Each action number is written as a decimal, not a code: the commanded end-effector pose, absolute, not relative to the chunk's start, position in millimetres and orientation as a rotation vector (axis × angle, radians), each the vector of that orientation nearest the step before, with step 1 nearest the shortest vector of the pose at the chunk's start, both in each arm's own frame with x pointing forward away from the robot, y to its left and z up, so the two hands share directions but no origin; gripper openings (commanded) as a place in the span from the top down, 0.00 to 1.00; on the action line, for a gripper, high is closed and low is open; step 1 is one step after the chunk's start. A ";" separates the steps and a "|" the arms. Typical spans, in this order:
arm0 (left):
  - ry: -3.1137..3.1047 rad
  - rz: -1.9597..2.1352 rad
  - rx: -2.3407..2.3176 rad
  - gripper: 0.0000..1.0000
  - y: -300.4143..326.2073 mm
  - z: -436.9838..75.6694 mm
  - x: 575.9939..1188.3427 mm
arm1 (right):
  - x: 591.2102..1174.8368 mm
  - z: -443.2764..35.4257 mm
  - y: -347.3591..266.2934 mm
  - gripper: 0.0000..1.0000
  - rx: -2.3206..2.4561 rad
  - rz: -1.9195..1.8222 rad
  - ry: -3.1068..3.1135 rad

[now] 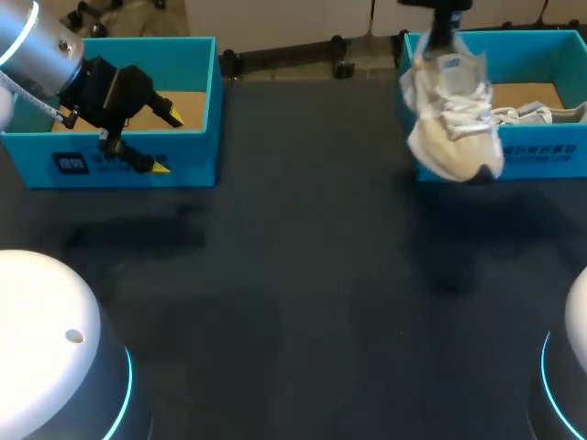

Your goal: Take the shoe out of the shoebox, open the shoe tongue, remove and reinsert the insole, then place the shoe into the shoebox

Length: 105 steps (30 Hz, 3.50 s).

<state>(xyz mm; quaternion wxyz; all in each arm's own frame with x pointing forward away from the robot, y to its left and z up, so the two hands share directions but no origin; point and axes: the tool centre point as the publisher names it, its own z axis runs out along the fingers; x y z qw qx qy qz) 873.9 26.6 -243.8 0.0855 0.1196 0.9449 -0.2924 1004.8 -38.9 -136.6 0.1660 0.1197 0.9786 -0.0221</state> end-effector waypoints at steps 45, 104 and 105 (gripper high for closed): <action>2.818 -0.867 0.356 0.00 26.8 -243.5 872.8 | 1110.5 -142.6 -183.7 1.00 0.361 -0.110 2.769; 2.818 -0.867 0.356 0.00 26.8 -243.5 872.8 | 1155.8 -174.0 -336.9 1.00 1.678 -0.170 2.064; 2.818 -0.867 0.356 0.00 26.8 -243.5 872.8 | 1155.7 -174.1 -337.6 1.00 1.697 -0.177 2.049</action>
